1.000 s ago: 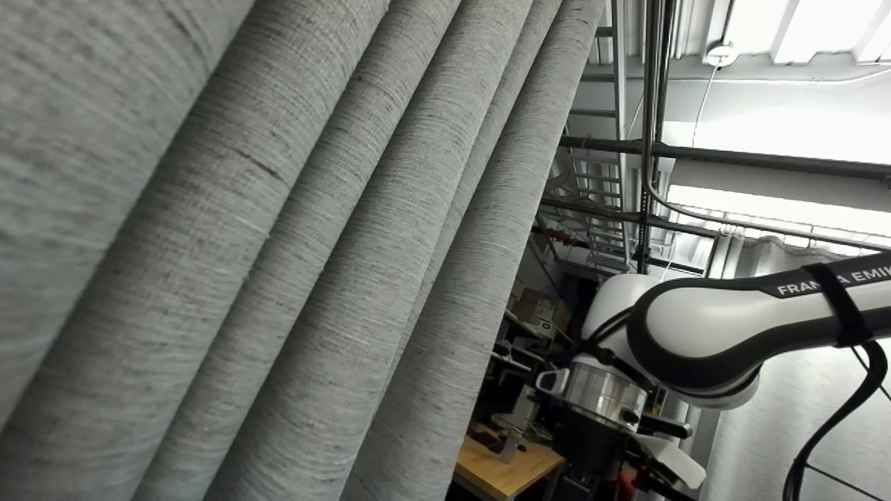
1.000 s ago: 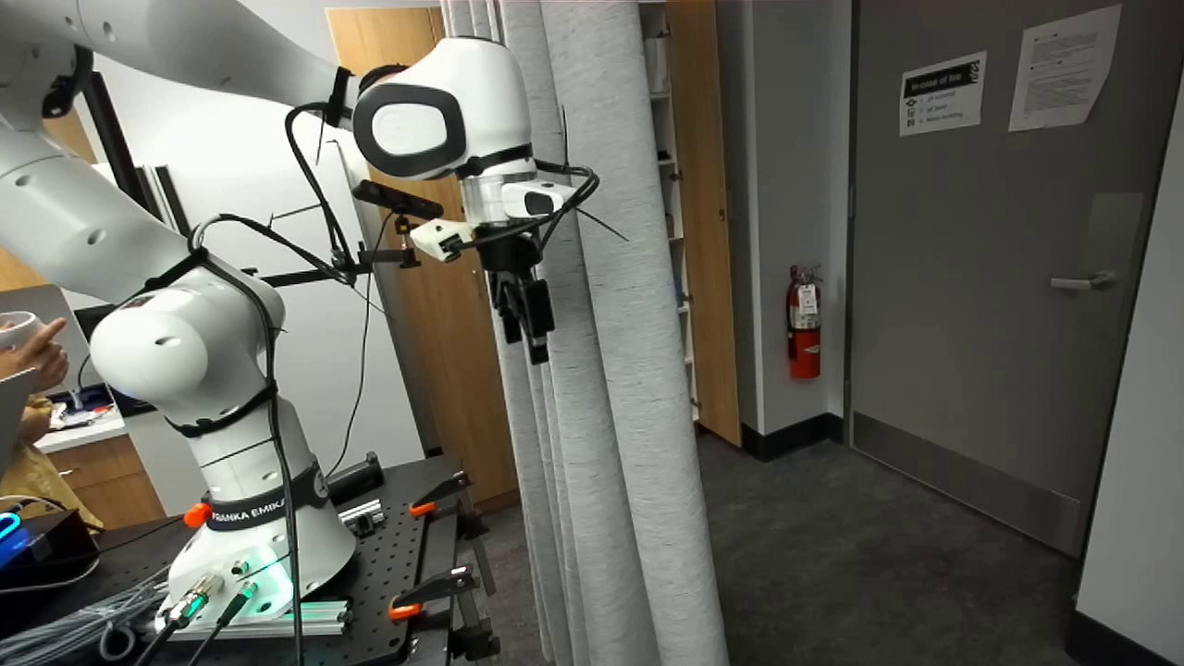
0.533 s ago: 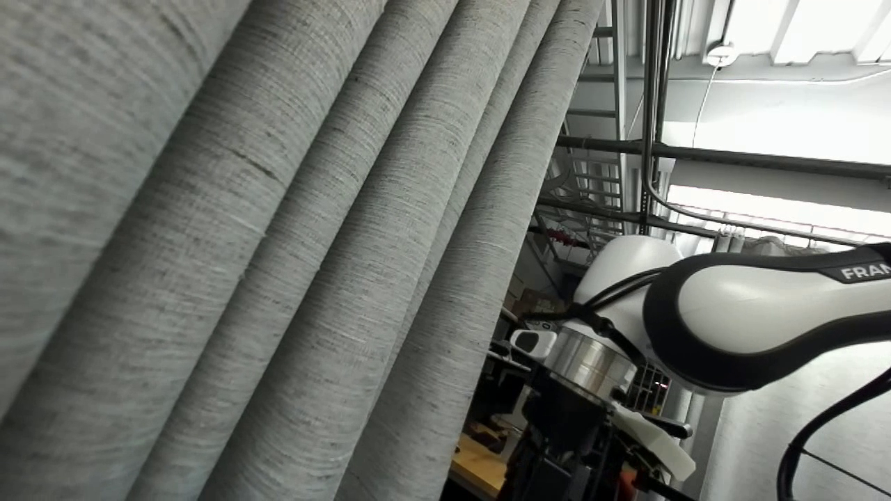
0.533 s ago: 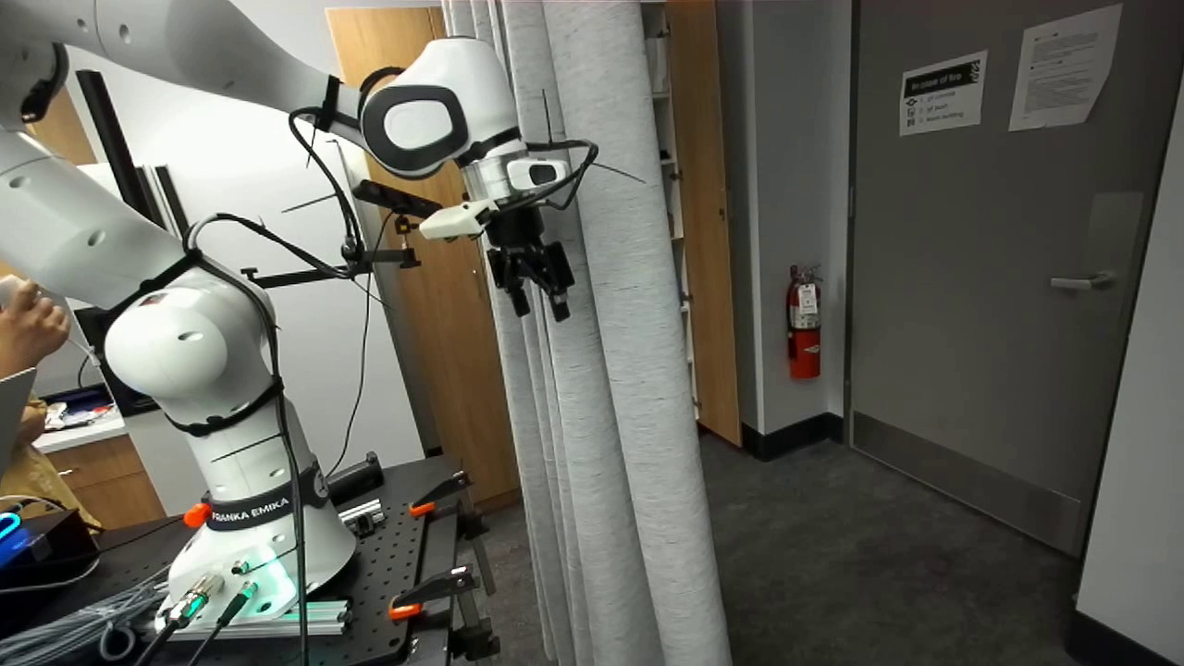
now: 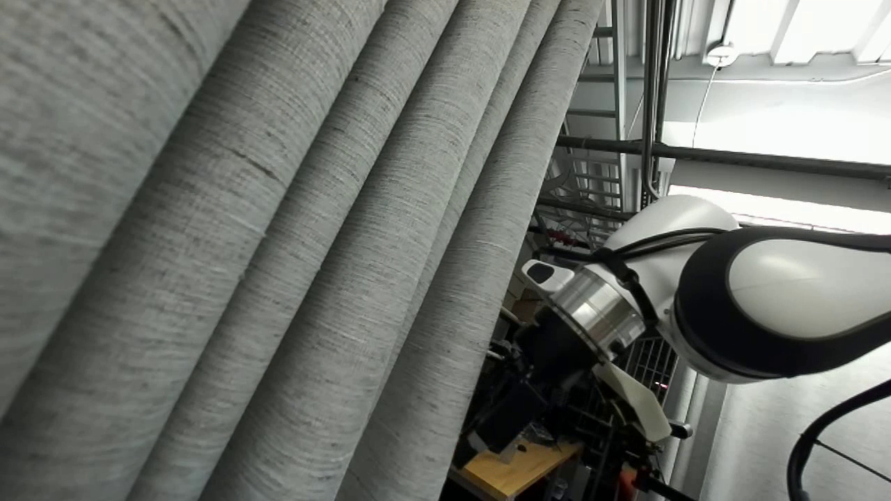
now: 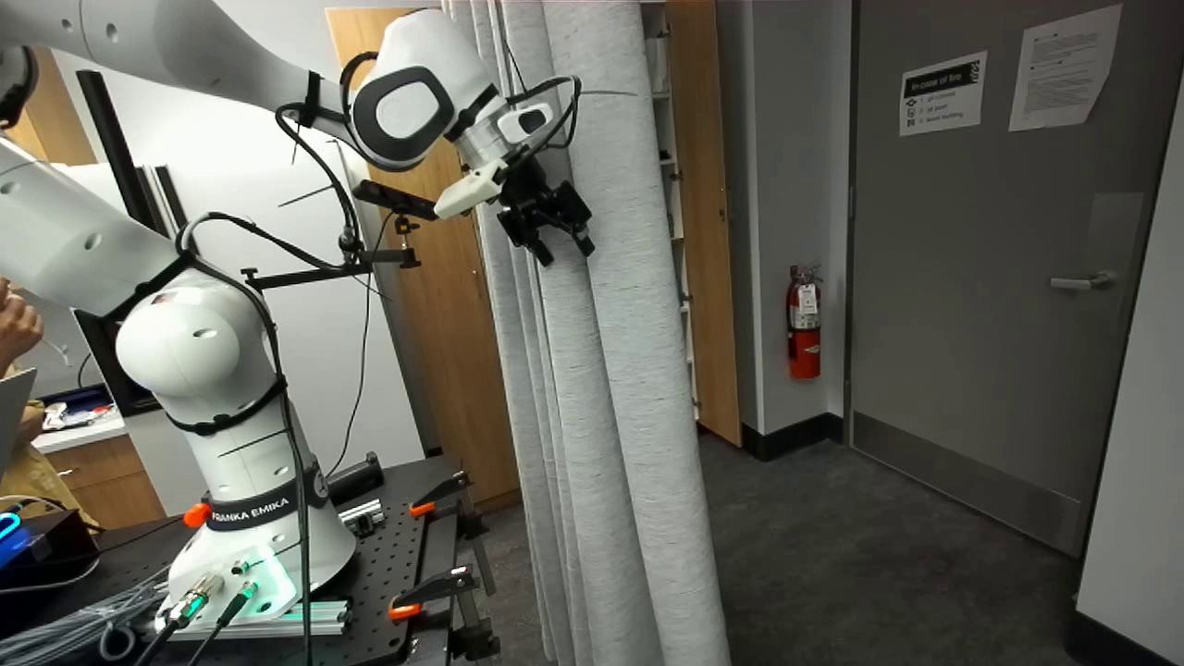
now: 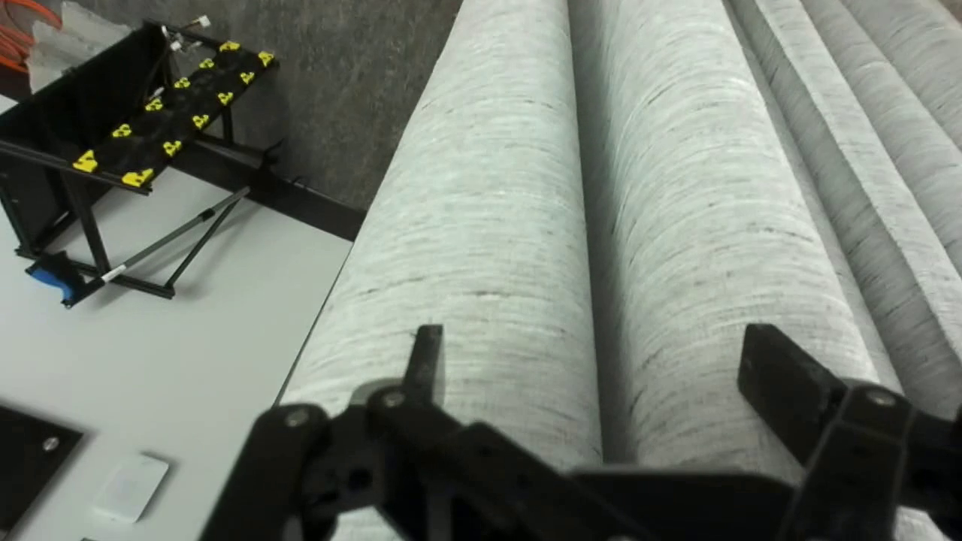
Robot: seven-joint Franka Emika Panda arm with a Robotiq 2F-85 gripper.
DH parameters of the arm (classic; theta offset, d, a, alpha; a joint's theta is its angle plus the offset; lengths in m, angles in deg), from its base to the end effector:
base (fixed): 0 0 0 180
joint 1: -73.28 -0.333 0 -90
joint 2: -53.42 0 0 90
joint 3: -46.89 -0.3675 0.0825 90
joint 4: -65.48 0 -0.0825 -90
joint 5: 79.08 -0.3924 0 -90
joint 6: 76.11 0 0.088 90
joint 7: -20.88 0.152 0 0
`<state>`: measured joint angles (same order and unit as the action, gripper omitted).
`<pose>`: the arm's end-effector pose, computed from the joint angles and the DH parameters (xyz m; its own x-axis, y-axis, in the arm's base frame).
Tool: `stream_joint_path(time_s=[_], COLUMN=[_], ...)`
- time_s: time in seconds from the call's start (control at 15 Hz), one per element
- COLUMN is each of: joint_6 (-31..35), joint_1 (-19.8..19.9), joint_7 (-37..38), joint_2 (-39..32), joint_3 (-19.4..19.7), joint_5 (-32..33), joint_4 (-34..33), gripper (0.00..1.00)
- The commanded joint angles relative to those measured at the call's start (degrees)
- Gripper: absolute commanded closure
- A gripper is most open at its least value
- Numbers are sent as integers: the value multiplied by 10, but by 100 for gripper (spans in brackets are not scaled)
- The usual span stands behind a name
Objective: Slide the curtain to the right
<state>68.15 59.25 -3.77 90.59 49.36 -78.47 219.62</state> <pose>0.3713 0.0753 0.4763 0.7016 0.5733 0.4233 0.5570 -0.8116 0.1760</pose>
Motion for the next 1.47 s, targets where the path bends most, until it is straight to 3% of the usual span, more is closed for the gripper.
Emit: stream_joint_path(time_s=[0.0,0.47,1.4], joint_6=[1,23,270], joint_1=[-5,-16,-29], joint_7=[1,5,70], joint_2=[3,-8,-35], joint_3=[4,11,1], joint_5=[1,-13,-21], joint_4=[-1,-7,-21], gripper=[0,0,0])
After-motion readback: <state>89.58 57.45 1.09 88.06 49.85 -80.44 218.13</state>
